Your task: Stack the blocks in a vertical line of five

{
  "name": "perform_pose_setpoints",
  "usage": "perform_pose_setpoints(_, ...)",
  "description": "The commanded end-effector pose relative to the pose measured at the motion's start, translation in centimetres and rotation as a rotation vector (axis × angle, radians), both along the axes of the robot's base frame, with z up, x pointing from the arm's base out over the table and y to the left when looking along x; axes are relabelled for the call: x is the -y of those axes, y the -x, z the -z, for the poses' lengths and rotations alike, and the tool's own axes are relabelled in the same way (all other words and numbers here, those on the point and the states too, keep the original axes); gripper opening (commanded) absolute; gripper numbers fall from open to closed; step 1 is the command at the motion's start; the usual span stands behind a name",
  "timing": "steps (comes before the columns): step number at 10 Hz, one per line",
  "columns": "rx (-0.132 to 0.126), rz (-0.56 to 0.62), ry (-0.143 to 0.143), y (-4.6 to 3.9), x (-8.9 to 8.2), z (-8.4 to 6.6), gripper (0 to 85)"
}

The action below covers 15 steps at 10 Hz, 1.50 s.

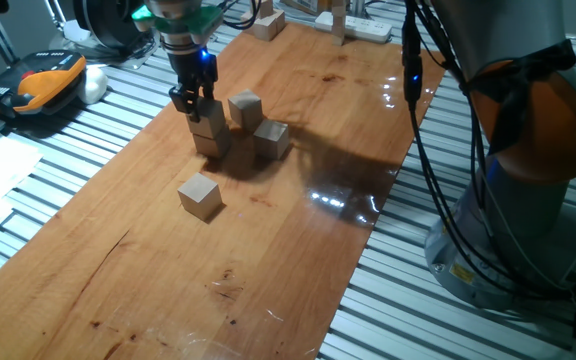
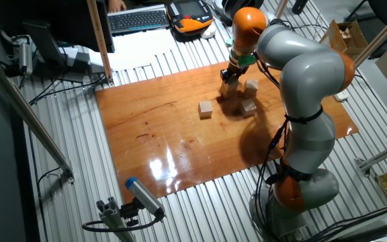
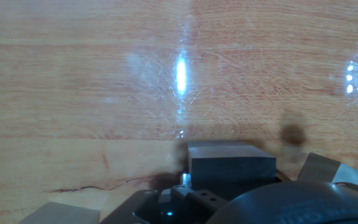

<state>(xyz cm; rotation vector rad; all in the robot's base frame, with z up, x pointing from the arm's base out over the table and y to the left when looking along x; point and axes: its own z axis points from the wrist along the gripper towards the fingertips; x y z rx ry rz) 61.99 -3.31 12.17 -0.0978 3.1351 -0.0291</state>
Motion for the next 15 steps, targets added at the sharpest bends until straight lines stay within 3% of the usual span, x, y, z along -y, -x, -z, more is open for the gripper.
perform_pose_setpoints(1, 0.0, -0.004, 0.0, 0.0, 0.02, 0.0, 51.0)
perform_pose_setpoints(15, 0.001, 0.005, -0.003, 0.08, -0.08, 0.14, 51.0)
